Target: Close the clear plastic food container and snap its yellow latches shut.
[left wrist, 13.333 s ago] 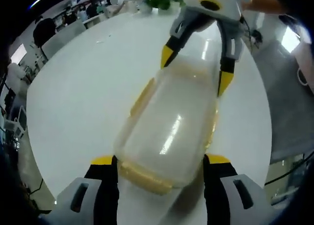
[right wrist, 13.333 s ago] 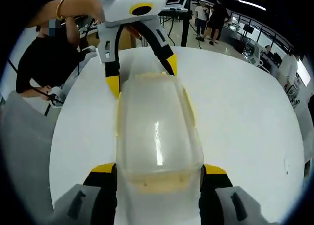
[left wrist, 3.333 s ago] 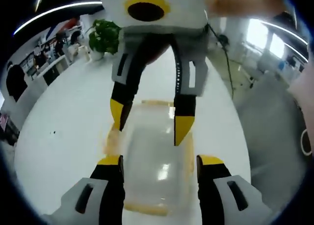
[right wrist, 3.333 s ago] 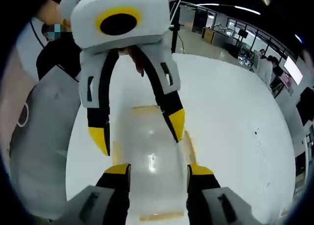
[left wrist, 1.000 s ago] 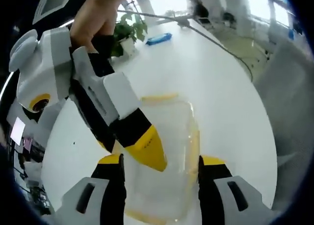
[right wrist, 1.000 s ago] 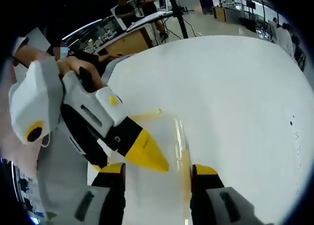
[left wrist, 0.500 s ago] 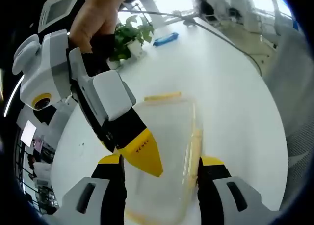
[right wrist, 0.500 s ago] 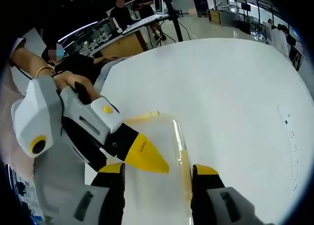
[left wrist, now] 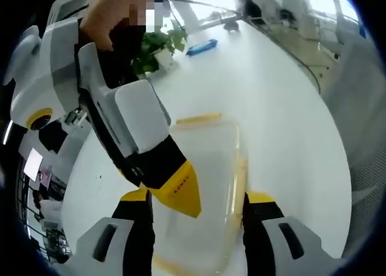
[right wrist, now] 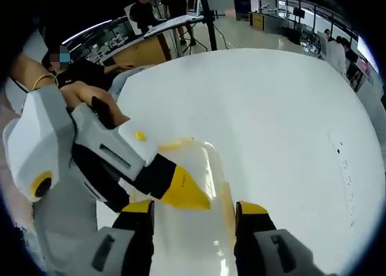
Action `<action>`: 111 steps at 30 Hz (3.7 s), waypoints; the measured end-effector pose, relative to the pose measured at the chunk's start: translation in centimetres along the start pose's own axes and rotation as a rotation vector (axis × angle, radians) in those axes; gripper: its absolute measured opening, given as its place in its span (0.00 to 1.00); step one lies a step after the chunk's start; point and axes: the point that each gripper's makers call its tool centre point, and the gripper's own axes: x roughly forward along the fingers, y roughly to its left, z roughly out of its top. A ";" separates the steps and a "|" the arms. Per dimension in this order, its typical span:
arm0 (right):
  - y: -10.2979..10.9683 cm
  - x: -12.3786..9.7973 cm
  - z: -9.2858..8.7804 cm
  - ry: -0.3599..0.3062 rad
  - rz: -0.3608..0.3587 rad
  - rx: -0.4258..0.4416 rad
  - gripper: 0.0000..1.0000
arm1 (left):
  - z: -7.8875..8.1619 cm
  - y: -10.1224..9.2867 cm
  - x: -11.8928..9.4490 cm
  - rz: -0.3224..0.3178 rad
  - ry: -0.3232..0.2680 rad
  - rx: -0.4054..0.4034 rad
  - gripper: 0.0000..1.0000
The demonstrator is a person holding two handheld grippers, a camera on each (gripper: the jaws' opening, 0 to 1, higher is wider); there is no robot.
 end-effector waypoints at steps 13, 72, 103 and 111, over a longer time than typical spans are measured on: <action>0.0 -0.6 0.0 -0.009 -0.142 0.034 0.53 | 0.2 0.0 -0.3 -0.079 0.025 -0.015 0.57; 0.8 -4.5 -7.9 -0.298 -0.397 0.550 0.53 | -4.7 4.1 -5.3 0.053 -0.093 -0.904 0.50; 1.0 -2.9 -7.2 -0.387 -0.226 0.736 0.44 | -5.5 2.6 -3.6 -0.036 -0.096 -1.131 0.46; 1.4 -1.5 -7.9 -0.432 -0.188 0.867 0.44 | -5.6 2.5 -3.3 -0.032 -0.096 -1.146 0.46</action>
